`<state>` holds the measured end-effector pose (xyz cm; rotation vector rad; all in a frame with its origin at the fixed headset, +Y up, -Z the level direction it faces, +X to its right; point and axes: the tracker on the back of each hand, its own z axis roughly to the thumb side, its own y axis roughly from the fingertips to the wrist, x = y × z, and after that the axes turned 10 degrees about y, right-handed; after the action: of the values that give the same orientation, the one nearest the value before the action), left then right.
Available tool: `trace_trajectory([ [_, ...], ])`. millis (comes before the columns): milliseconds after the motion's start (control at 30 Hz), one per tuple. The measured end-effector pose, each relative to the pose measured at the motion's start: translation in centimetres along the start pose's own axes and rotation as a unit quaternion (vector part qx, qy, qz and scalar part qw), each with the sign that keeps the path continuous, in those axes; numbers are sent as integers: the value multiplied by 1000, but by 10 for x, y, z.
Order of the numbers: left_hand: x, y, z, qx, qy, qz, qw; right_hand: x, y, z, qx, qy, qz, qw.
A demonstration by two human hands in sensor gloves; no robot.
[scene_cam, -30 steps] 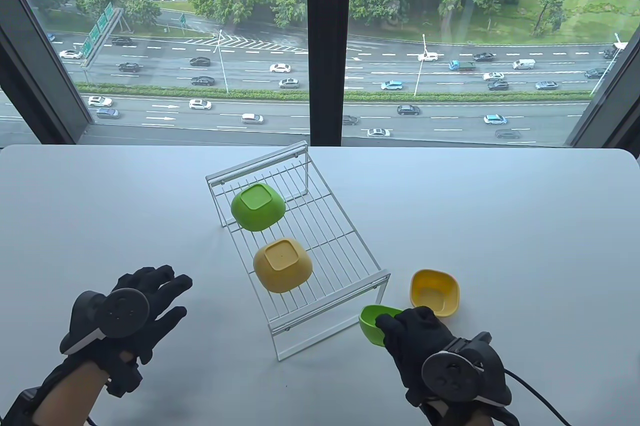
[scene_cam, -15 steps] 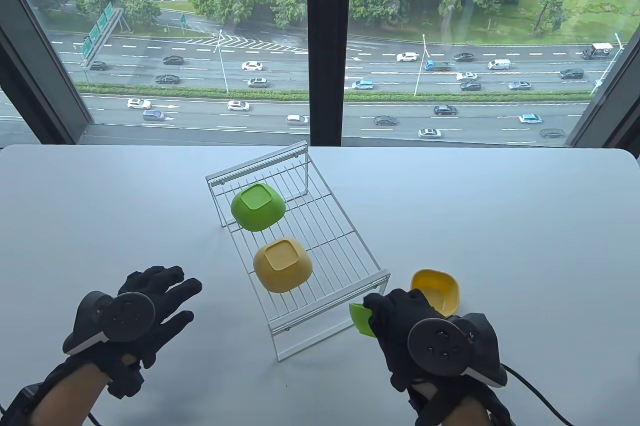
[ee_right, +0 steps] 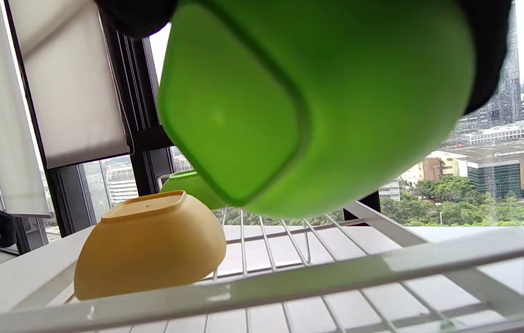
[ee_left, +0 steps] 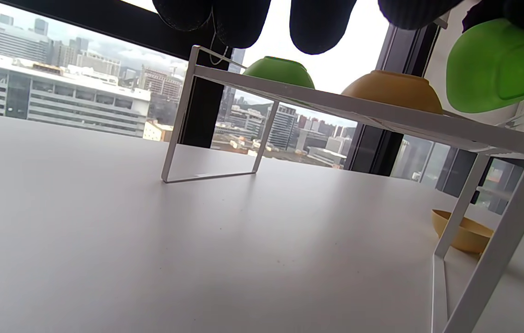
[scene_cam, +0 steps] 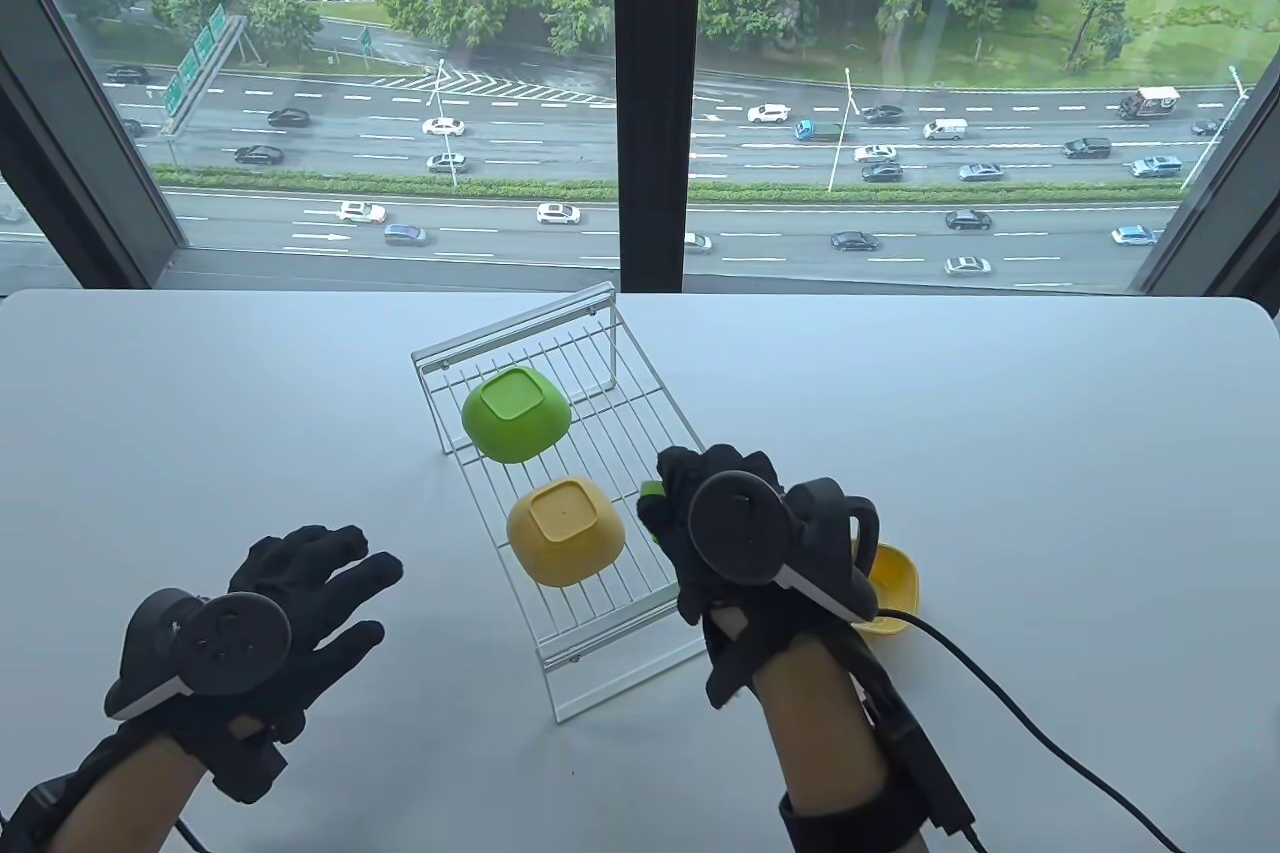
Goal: Flip small dish upside down onto kitchen shelf
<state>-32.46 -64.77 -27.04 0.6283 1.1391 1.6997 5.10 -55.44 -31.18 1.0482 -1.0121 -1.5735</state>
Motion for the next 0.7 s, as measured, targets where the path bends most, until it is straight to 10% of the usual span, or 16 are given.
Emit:
trace_trajectory([
  [467,0,7,15,-15,8,-3,1000,28,-64,32,60,27,96,993],
  [700,-1,7,13,-10,25,-12,1000,25,-69,34,130,33,-25,991],
])
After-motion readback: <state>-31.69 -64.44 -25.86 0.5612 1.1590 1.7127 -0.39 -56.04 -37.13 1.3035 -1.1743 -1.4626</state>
